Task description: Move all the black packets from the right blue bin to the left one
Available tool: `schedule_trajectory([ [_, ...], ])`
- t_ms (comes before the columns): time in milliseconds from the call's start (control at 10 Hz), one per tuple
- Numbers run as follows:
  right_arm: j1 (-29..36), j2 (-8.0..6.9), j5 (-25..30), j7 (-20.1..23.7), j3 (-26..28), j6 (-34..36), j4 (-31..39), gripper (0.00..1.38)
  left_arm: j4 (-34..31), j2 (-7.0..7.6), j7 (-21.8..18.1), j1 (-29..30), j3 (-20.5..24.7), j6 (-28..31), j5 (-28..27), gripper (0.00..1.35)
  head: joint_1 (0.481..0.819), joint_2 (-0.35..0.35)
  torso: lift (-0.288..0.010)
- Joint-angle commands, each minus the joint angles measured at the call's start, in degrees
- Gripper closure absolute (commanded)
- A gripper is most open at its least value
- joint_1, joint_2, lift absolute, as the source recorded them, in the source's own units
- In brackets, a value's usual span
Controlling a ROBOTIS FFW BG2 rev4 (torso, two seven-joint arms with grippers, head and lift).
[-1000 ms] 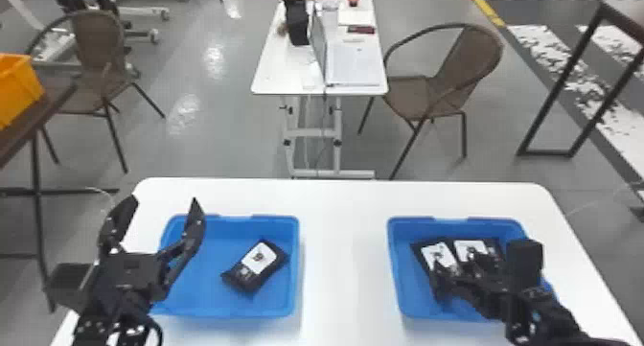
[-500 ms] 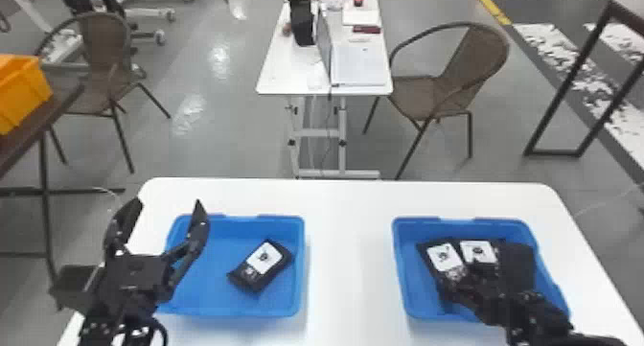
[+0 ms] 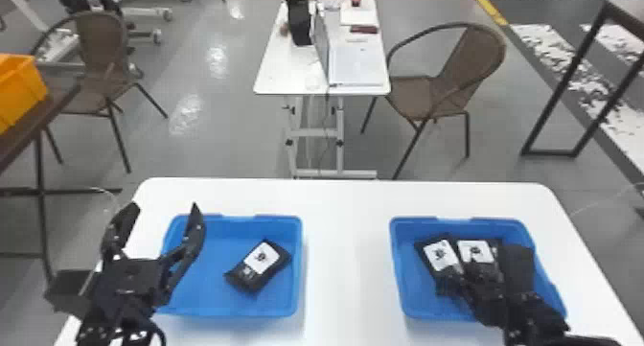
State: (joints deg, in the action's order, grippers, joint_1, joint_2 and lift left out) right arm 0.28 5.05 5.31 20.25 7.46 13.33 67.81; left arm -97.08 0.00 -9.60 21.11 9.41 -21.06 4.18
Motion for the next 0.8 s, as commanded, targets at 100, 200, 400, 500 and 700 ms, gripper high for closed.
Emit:
schedule_trajectory([
  [100,1.04,-0.66,-0.91,-1.36,0.01,0.03,2.15,1.28,0.31,-0.15,0.02,-0.02,-0.10,-0.39,0.04,0.18,0.695,0.017,0.000],
  [200,1.22,-0.66,-1.26,-1.53,0.01,-0.68,2.15,1.28,0.40,-0.15,0.02,-0.02,-0.10,-0.74,0.04,0.18,0.695,0.019,0.000],
  [400,1.66,-0.57,-3.02,-1.45,-0.26,-1.38,3.65,1.28,0.40,-0.15,0.02,-0.10,-0.10,-1.09,-0.05,0.18,0.695,0.019,0.000],
  [500,2.18,-0.22,-4.87,-1.09,-0.87,-1.38,6.02,1.28,0.31,-0.15,0.02,-0.10,-0.18,-1.44,-0.05,0.18,0.695,0.021,0.000],
  [700,4.65,1.01,-11.20,1.72,-2.01,0.47,15.25,1.28,0.13,-0.15,0.02,-0.37,-0.36,-1.62,0.21,0.18,0.695,0.032,0.000],
])
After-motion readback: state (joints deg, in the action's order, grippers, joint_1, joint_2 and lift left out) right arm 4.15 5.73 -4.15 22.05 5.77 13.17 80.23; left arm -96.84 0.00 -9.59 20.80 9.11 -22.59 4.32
